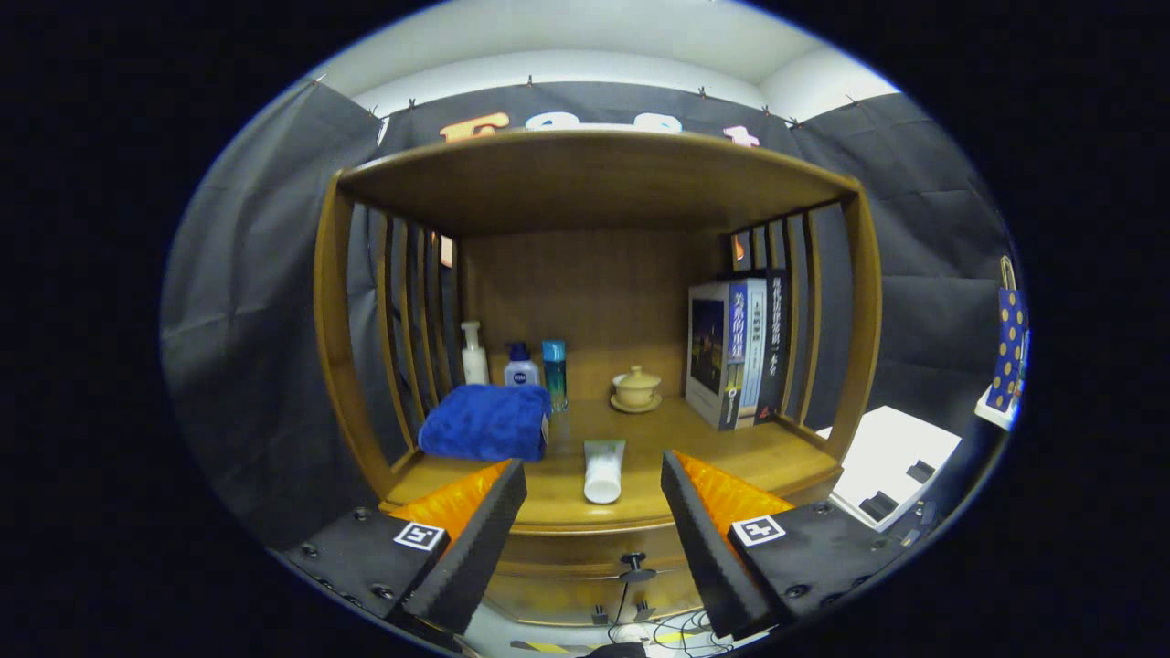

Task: Pull open the drawer, take out the items inside it, and place them on the countertop above the cabinet.

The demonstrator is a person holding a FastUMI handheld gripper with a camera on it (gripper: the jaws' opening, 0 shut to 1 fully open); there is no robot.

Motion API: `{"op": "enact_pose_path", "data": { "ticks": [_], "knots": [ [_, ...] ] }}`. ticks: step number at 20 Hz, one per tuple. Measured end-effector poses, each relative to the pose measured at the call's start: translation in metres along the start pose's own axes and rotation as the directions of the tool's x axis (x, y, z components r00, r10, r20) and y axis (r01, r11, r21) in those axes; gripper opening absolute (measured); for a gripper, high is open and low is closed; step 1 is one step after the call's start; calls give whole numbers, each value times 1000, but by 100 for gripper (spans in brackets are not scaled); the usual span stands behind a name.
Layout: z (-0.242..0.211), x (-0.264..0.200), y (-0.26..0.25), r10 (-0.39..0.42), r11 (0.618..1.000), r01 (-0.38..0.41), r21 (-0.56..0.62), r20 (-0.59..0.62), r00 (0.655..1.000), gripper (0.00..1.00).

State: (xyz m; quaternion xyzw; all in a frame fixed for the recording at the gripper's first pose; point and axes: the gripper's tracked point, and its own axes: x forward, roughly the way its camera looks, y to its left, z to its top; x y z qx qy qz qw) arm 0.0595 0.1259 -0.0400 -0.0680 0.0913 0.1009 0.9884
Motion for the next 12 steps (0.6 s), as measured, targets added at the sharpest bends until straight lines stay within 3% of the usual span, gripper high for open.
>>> {"op": "enact_pose_path", "data": {
  "ticks": [3, 7, 12],
  "knots": [
    [20, -20, -11, -80, 997, 80, 2, -10, 997, 99],
    [43, -33, 6, -25, 997, 22, 81, 40, 999, 99],
    [35, -37, 0, -51, 998, 50, 40, 18, 999, 99]
  ]
}}
